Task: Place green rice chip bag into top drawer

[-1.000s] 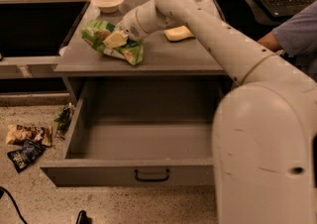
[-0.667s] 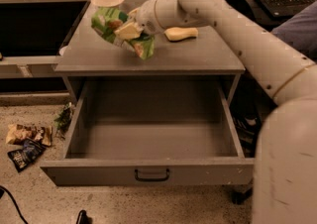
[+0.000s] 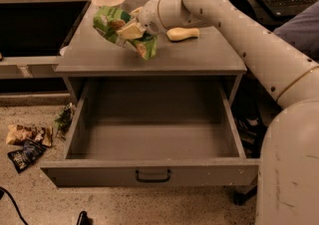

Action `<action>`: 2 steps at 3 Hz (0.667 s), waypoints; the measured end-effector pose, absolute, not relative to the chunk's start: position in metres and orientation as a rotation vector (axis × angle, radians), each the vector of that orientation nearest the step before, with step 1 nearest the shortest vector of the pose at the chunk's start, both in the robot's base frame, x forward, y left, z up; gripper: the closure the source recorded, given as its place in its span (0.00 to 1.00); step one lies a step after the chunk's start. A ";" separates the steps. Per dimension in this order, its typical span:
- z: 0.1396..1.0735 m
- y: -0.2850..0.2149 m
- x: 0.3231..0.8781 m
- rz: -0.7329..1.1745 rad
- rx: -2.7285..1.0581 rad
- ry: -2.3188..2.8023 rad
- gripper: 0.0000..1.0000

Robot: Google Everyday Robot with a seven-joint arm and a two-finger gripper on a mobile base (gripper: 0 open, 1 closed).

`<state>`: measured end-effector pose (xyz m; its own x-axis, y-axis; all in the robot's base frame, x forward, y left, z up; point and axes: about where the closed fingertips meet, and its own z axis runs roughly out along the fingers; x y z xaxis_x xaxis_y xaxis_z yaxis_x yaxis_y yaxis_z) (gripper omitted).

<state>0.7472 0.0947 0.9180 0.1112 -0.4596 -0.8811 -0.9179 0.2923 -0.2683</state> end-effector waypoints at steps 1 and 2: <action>0.923 0.098 0.725 0.579 -1.418 1.476 1.00; 0.939 0.094 0.673 0.586 -1.520 1.441 1.00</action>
Offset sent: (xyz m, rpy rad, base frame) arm -0.1626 -0.0071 0.0196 -0.1894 0.0157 0.2780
